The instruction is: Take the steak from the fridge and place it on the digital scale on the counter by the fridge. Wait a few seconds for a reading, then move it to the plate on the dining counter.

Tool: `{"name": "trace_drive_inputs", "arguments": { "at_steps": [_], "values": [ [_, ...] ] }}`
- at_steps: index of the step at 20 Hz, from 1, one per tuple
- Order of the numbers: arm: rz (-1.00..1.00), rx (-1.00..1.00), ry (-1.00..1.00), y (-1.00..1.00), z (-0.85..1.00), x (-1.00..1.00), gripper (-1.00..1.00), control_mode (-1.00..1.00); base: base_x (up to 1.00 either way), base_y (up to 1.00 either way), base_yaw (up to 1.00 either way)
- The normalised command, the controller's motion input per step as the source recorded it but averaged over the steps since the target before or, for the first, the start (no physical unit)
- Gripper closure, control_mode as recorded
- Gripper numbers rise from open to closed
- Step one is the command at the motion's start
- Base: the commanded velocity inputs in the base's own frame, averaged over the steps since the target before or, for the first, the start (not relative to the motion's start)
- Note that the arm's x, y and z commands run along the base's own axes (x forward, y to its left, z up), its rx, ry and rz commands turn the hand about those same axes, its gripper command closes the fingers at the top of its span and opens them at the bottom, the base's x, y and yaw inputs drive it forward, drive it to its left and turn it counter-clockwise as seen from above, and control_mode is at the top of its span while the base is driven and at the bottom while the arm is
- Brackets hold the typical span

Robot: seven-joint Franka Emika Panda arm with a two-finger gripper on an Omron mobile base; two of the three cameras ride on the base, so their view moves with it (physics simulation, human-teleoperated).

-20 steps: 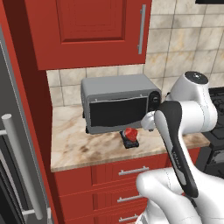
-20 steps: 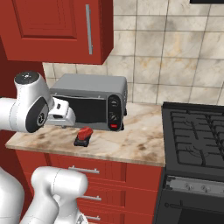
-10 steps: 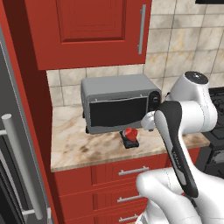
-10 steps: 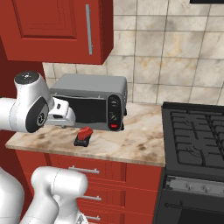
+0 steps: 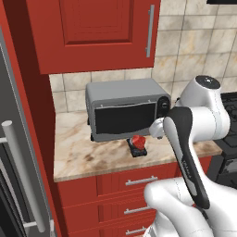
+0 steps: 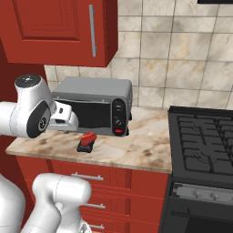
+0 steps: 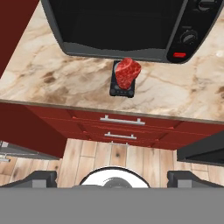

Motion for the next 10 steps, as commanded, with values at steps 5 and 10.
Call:
{"name": "trace_drive_inputs", "arguments": {
  "at_steps": [5,10],
  "values": [
    [0.0,0.0,0.02,0.0,-0.06,0.0,-1.0,-1.0,0.0,0.0,0.0],
    [-0.07,-0.08,0.13,0.23,-0.88,0.72,-1.0,-1.0,0.0,0.0,0.0]
  ]
}}
